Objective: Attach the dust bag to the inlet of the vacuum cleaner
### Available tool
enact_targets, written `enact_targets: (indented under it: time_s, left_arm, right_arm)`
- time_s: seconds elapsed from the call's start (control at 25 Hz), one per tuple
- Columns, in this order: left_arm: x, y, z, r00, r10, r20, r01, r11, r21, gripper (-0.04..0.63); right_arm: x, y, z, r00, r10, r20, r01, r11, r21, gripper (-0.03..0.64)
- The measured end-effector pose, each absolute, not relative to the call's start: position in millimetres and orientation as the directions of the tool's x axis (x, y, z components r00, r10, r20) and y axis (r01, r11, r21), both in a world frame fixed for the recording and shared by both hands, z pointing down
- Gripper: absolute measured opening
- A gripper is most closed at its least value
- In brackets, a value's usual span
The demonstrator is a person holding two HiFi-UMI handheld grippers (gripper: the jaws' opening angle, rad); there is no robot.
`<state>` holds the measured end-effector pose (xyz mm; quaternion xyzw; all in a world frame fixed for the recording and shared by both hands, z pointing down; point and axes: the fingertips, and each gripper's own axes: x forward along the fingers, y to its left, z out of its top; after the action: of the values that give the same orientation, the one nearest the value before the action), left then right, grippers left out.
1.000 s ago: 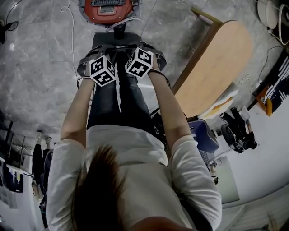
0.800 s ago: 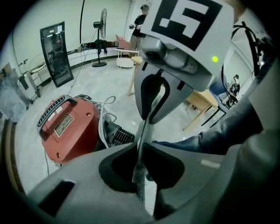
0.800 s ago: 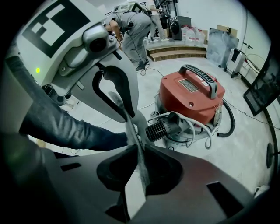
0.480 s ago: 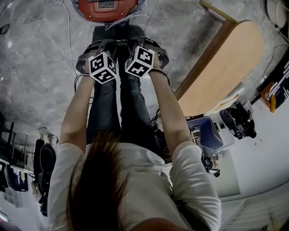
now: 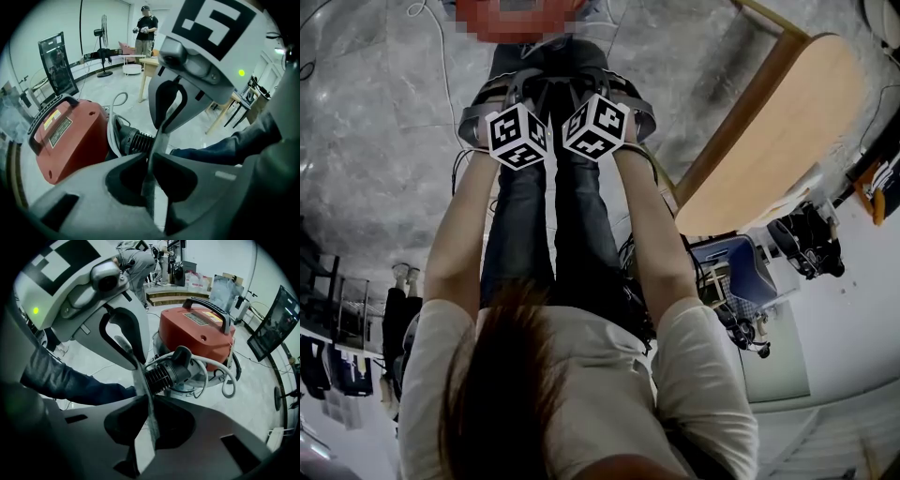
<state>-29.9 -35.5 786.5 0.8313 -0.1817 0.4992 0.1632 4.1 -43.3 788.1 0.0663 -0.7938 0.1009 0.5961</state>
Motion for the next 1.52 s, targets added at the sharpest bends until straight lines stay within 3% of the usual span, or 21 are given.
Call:
enact_targets:
  time_s: [0.68,1.12,1.52]
  left_arm:
    - [-23,-49,791,0.452,-0.12,0.884,-0.47,-0.874,0.122,0.055]
    - [-28,-53,789,0.476,-0.244,0.845,-0.675,-0.718,0.173,0.051]
    - [-24,-73,785,0.482,-0.181,0.857,-0.539,-0.833,0.126,0.064]
  right_arm:
    - [14,-48,793,-0.293,-0.092,0.952,-0.402,0.915,-0.035,0.037]
    - [2,-85,793,-0.281,-0.087,0.956,-0.268,0.963,0.009,0.051]
    - [17,-76,788,-0.313,-0.131,0.941,-0.43,0.903,-0.017,0.052]
